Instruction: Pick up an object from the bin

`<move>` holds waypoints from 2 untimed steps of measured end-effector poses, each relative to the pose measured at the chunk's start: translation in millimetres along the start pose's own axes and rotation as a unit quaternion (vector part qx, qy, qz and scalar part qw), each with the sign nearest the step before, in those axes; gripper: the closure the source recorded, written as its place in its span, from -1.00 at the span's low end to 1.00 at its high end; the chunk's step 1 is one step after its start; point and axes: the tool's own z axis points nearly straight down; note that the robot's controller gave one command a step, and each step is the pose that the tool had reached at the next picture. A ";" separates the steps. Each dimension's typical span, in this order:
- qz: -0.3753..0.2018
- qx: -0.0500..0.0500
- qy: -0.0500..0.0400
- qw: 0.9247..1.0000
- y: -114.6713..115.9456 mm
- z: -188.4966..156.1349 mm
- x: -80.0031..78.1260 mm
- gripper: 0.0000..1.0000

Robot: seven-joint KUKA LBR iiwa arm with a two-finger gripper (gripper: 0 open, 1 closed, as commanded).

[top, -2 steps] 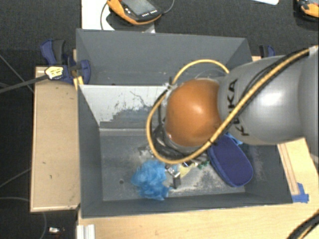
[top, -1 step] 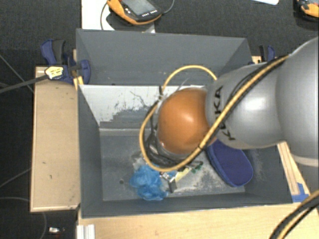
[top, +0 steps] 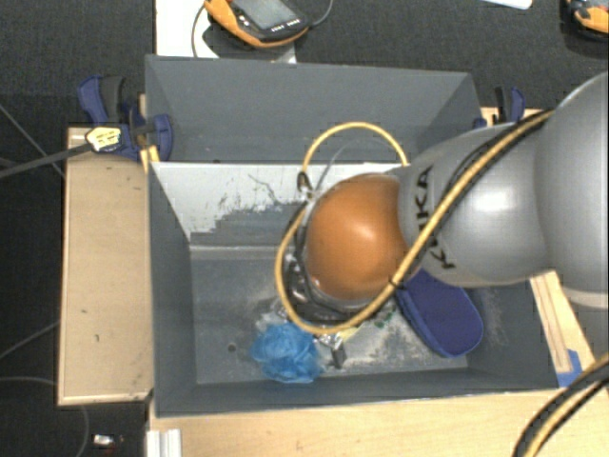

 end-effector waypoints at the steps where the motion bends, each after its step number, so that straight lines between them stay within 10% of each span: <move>1: -0.165 -0.001 -0.001 0.986 11.6 -22.0 -6.2 -1.00; 2: -0.232 0.000 -0.001 0.973 -9.1 -45.5 9.4 -1.00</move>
Offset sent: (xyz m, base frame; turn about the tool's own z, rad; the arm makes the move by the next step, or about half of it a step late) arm 0.0058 -0.0312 0.0601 -0.5643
